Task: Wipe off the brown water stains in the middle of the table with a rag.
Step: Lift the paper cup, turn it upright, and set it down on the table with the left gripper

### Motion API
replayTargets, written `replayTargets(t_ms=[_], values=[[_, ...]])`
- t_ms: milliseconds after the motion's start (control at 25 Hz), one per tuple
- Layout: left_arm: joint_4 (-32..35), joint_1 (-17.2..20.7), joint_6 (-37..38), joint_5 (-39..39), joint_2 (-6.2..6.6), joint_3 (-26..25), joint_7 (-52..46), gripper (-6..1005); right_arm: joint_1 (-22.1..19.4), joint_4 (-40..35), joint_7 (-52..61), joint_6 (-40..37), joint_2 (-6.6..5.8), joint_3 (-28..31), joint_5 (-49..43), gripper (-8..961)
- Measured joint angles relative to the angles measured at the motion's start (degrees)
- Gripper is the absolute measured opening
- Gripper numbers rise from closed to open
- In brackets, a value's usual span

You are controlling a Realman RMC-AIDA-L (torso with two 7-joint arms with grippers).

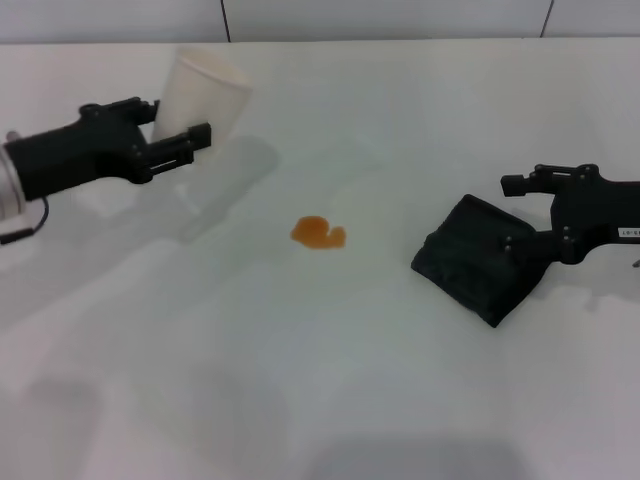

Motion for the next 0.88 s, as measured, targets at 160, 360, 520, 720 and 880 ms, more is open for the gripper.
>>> replayTargets(t_ms=[160,360,520,720,880], values=[[5.84,5.28,-0.63,-7.83,-0.06,-0.01,10.43,613,0.02,-0.06,0.0,0.02,0.01,0.05,0.02,857],[9.65,8.76,-2.29,-13.15,-0.16,-0.03,14.86,613,0.05,-0.11,0.0,0.04,0.0,0.06,0.05,857],[11.83,9.85,-4.83,-14.25,-0.17,-0.1,15.72,613,0.06,-0.25,0.0,0.15,-0.05,0.05,0.06,857],[13.73,10.7,-6.33,-15.22,-0.18,-0.1,17.48,614,0.12,-0.38,0.0,0.25,-0.08,0.11,0.06,857],[14.83,11.57,-6.94,-15.26,-0.25,-0.11,19.45,614,0.14,-0.4,0.0,0.27,-0.09,0.14,0.08,857]])
